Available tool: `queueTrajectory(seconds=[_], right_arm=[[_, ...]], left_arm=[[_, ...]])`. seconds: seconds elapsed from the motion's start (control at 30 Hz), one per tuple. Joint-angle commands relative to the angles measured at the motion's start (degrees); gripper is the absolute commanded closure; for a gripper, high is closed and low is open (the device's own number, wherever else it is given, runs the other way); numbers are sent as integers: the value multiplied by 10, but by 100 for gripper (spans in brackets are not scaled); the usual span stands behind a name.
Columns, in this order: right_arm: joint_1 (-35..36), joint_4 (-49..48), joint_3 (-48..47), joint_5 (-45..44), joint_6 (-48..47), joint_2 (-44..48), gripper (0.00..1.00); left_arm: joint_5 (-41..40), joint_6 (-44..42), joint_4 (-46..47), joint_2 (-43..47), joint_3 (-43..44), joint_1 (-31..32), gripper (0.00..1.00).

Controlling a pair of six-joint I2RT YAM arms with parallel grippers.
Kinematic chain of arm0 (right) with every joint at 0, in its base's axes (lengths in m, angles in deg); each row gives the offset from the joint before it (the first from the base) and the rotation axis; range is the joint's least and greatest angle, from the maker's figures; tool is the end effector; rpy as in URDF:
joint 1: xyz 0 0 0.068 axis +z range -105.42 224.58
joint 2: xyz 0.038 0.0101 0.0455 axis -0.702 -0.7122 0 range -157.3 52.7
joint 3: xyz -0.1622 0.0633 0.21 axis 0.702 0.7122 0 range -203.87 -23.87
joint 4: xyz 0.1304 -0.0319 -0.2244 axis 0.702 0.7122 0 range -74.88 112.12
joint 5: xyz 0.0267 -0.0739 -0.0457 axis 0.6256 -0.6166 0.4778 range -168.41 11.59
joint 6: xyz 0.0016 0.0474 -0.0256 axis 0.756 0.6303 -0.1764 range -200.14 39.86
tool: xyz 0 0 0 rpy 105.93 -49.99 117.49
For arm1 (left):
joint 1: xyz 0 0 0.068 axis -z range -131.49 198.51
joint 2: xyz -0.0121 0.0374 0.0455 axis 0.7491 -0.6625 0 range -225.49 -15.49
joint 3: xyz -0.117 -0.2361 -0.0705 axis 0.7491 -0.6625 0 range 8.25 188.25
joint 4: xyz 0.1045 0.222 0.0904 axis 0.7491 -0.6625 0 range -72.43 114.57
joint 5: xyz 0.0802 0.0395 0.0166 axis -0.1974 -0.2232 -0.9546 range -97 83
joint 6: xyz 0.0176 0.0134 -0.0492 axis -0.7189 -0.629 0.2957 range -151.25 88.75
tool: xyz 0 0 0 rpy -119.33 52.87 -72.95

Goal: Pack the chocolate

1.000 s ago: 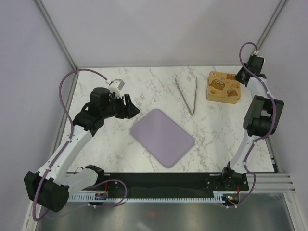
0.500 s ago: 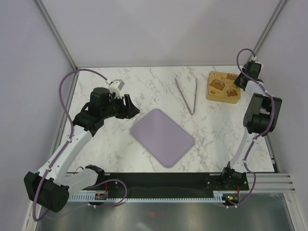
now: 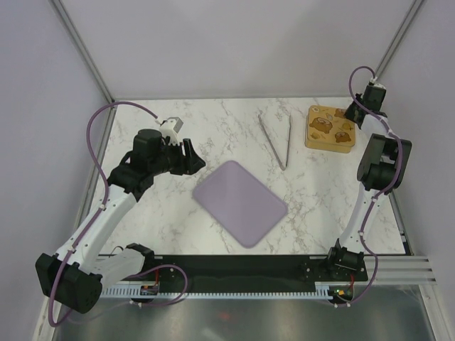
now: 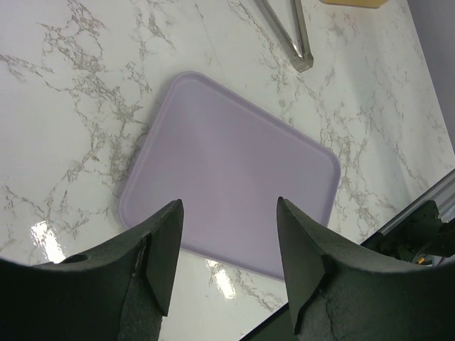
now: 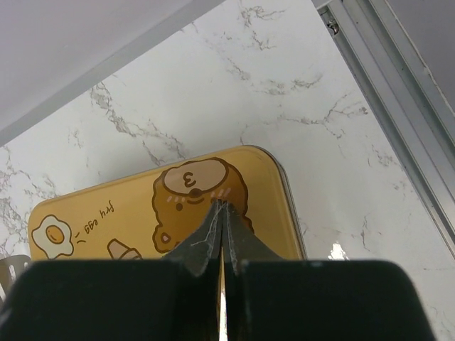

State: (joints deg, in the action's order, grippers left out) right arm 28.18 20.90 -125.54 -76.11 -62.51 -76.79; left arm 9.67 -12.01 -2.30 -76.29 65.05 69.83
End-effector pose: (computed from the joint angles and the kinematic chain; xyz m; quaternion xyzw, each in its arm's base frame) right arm 0.5029 -0.1466 0.1952 0.2488 0.8454 0.0227 0.4722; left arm 0.2130 -0.0941 0.3312 0.0871 0.8592 -0.2875 0.4142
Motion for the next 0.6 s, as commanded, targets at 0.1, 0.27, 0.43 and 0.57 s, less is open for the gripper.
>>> queueTrajectory(seconds=[0.1,0.27,0.43,0.57], right_arm=[[27,80,-10,-9,-28,76,84],[101,125,17,-53,-44,185,26],[152,130,138,-24,-30,322,2],[175,129,226,25,17,436,2]], left_arm=[[-6,-26,20,12,2,-3,37],[4,-26,37,39,-5,-3,37],[12,-22,66,77,-24,-3,36],[12,-22,88,101,-34,-3,32]])
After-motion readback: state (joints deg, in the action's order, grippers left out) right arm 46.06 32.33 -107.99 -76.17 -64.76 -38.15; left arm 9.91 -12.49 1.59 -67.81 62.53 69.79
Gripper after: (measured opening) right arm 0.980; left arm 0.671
